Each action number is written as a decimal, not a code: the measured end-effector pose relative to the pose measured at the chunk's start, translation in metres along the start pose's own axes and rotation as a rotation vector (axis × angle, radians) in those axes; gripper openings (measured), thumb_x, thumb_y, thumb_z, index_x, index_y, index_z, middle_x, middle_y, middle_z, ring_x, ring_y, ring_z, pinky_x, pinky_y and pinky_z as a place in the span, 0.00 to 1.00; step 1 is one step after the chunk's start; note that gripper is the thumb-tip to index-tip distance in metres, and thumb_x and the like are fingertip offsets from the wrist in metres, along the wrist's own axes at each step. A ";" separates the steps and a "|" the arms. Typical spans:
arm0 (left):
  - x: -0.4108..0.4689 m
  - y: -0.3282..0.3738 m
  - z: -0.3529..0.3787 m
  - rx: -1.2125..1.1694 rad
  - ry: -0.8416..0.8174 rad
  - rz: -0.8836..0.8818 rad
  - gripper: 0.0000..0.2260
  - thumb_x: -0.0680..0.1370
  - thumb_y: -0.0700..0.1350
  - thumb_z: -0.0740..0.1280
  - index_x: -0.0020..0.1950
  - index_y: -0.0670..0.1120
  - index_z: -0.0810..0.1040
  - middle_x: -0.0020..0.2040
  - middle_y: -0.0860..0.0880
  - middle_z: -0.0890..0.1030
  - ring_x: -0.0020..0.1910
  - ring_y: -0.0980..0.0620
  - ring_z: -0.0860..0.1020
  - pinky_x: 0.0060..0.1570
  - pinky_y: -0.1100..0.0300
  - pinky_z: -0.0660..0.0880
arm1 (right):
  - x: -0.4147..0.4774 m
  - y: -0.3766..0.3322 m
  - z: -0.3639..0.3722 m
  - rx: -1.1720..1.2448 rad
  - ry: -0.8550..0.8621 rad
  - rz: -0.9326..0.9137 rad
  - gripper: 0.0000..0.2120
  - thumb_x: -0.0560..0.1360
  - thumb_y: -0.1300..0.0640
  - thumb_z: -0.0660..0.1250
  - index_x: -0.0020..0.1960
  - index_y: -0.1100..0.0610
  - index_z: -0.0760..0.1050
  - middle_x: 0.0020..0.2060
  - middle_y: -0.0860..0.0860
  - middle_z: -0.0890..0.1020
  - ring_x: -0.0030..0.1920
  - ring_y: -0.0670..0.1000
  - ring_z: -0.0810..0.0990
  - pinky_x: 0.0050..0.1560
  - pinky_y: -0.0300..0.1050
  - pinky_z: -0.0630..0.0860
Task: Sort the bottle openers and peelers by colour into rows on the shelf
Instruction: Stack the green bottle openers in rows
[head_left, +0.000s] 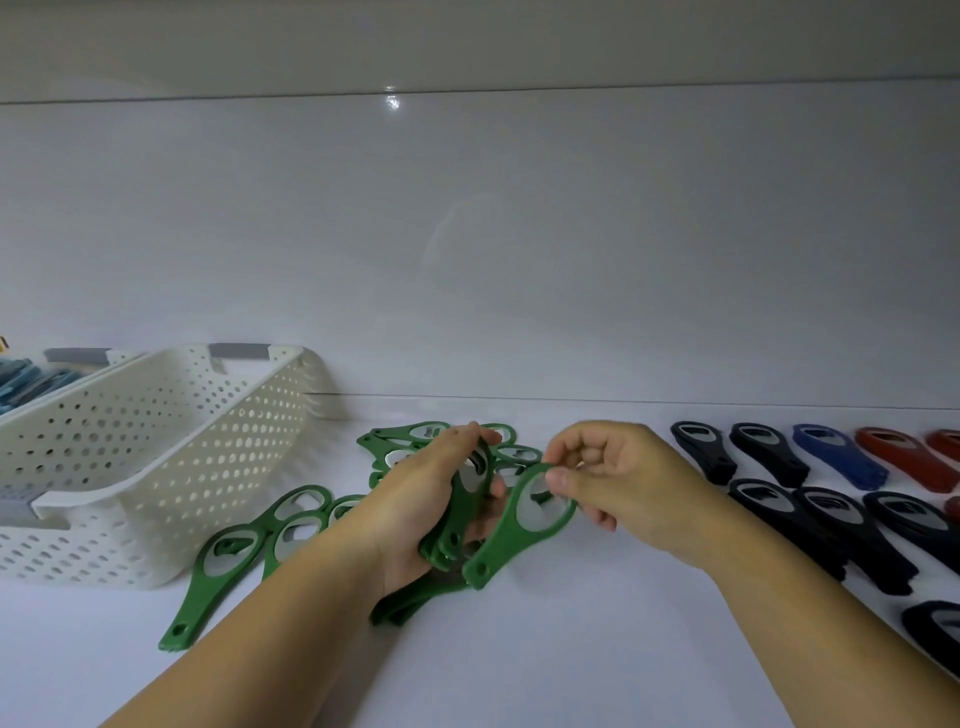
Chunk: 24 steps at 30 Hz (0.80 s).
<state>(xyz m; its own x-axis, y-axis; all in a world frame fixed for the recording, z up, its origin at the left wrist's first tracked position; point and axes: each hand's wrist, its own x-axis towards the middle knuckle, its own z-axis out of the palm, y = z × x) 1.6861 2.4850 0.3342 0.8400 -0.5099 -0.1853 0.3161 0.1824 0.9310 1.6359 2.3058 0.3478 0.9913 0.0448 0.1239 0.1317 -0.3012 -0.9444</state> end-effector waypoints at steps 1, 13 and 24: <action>-0.003 -0.001 0.004 0.040 -0.028 0.000 0.14 0.80 0.53 0.59 0.57 0.46 0.76 0.44 0.40 0.80 0.36 0.44 0.80 0.34 0.56 0.79 | -0.001 -0.002 0.002 0.048 0.029 -0.036 0.07 0.74 0.68 0.68 0.41 0.58 0.77 0.29 0.47 0.77 0.23 0.44 0.69 0.24 0.35 0.66; -0.006 -0.013 0.014 0.093 -0.368 -0.022 0.17 0.72 0.47 0.68 0.61 0.51 0.75 0.43 0.43 0.81 0.29 0.51 0.73 0.25 0.64 0.69 | 0.001 0.002 0.021 0.062 0.201 -0.194 0.10 0.70 0.65 0.73 0.38 0.51 0.81 0.33 0.50 0.78 0.31 0.46 0.75 0.27 0.34 0.73; -0.001 -0.011 0.015 0.007 -0.037 0.261 0.10 0.78 0.35 0.61 0.52 0.49 0.72 0.35 0.45 0.74 0.36 0.48 0.75 0.34 0.57 0.71 | -0.004 0.004 0.020 -0.369 -0.107 0.001 0.26 0.71 0.43 0.70 0.39 0.69 0.75 0.25 0.50 0.67 0.28 0.48 0.66 0.32 0.40 0.63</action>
<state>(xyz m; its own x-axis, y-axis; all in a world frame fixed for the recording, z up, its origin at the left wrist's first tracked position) 1.6751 2.4704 0.3288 0.8760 -0.4768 0.0732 0.0876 0.3064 0.9478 1.6324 2.3238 0.3375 0.9879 0.1377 0.0716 0.1426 -0.6231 -0.7690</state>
